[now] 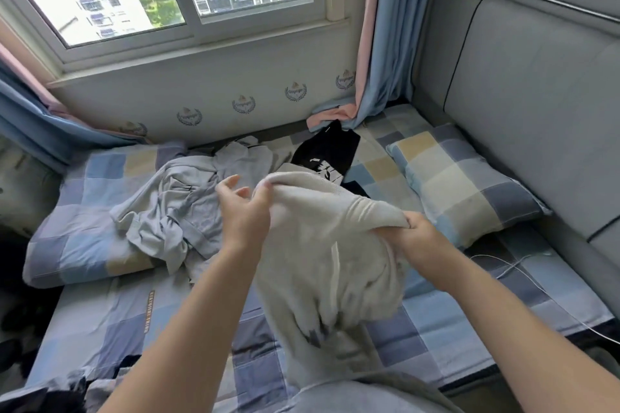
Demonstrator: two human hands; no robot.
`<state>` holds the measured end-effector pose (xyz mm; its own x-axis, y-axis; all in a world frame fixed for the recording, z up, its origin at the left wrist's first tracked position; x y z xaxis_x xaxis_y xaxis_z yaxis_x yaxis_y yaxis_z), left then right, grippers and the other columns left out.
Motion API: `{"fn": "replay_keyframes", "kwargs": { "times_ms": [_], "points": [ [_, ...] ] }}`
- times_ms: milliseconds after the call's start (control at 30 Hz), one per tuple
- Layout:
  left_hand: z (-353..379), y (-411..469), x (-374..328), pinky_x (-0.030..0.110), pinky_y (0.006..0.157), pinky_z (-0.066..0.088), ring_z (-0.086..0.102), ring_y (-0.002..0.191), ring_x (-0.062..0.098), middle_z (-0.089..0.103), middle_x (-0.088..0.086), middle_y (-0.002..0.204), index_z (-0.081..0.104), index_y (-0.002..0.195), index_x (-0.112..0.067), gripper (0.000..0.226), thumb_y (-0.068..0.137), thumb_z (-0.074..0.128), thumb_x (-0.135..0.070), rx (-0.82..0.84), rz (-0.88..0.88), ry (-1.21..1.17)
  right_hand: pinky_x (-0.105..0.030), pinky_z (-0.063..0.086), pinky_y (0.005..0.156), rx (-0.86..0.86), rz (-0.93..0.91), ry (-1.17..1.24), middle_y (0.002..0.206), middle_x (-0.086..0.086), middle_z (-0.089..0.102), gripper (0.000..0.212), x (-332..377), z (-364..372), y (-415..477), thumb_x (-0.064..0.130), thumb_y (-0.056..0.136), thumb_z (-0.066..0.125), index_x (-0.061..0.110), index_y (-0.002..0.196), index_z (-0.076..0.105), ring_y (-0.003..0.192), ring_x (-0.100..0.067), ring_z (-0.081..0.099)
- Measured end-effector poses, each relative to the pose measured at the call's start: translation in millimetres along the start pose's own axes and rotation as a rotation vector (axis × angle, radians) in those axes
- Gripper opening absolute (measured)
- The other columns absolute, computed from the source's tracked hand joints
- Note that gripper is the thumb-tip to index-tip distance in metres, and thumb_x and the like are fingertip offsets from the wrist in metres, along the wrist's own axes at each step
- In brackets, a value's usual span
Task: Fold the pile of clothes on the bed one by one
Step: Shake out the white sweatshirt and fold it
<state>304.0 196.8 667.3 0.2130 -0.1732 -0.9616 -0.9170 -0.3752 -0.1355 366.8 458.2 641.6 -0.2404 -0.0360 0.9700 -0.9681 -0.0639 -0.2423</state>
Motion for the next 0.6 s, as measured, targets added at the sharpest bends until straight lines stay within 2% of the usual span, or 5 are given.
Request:
{"fn": "replay_keyframes", "kwargs": {
  "times_ms": [67, 233, 333, 433, 600],
  "points": [
    [3, -13, 3, 0.037, 0.101, 0.048, 0.054, 0.122, 0.018, 0.053, 0.001, 0.132, 0.042, 0.138, -0.023, 0.063, 0.088, 0.073, -0.044, 0.039, 0.137, 0.039, -0.034, 0.060, 0.074, 0.001, 0.034, 0.105, 0.096, -0.016, 0.076, 0.023, 7, 2, -4, 0.024, 0.098, 0.061, 0.007, 0.096, 0.076, 0.086, -0.025, 0.074],
    [79, -89, 26, 0.034, 0.094, 0.054, 0.063, 0.116, 0.011, 0.067, -0.007, 0.122, 0.060, 0.126, -0.031, 0.052, 0.078, 0.080, -0.041, 0.870, 0.246, 0.151, -0.039, 0.059, 0.074, 0.124, 0.128, 0.171, 0.099, -0.024, 0.074, 0.029, 28, 18, -11, 0.021, 0.100, 0.055, -0.001, 0.103, 0.073, 0.086, -0.030, 0.072],
    [87, -89, 37, 0.047, 0.087, 0.055, 0.067, 0.099, 0.014, 0.073, -0.007, 0.105, 0.069, 0.109, -0.019, 0.032, 0.086, 0.069, -0.040, 0.725, 0.322, 0.236, -0.037, 0.058, 0.071, 0.142, 0.125, 0.026, 0.092, -0.019, 0.074, 0.021, 44, 8, -9, 0.016, 0.098, 0.058, 0.002, 0.098, 0.073, 0.081, -0.026, 0.071],
    [81, -79, 31, 0.042, 0.070, 0.046, 0.055, 0.073, 0.015, 0.064, 0.001, 0.080, 0.065, 0.088, -0.001, 0.040, 0.089, 0.063, -0.041, 0.650, 0.213, 0.167, -0.037, 0.056, 0.075, 0.053, 0.068, -0.043, 0.097, -0.017, 0.074, 0.013, 50, -16, 0, 0.015, 0.094, 0.066, 0.006, 0.098, 0.074, 0.087, -0.028, 0.070],
    [62, -72, -1, 0.039, 0.075, 0.053, 0.066, 0.077, 0.026, 0.071, 0.011, 0.082, 0.069, 0.094, 0.001, 0.040, 0.100, 0.060, -0.038, 0.474, -0.011, 0.046, -0.027, 0.048, 0.087, -0.550, -0.195, -0.256, 0.113, 0.007, 0.063, 0.028, 44, -71, -11, 0.024, 0.090, 0.074, 0.024, 0.113, 0.059, 0.106, -0.011, 0.059]
  ]
}}
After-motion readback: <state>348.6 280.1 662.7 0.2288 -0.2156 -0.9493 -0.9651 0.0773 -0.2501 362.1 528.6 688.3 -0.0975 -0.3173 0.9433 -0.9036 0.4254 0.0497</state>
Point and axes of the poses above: each hand's wrist, its own y-axis towards the middle knuckle, its own z-axis out of the palm, x = y × z, the point moved 7 cm from there along y, towards the middle knuckle
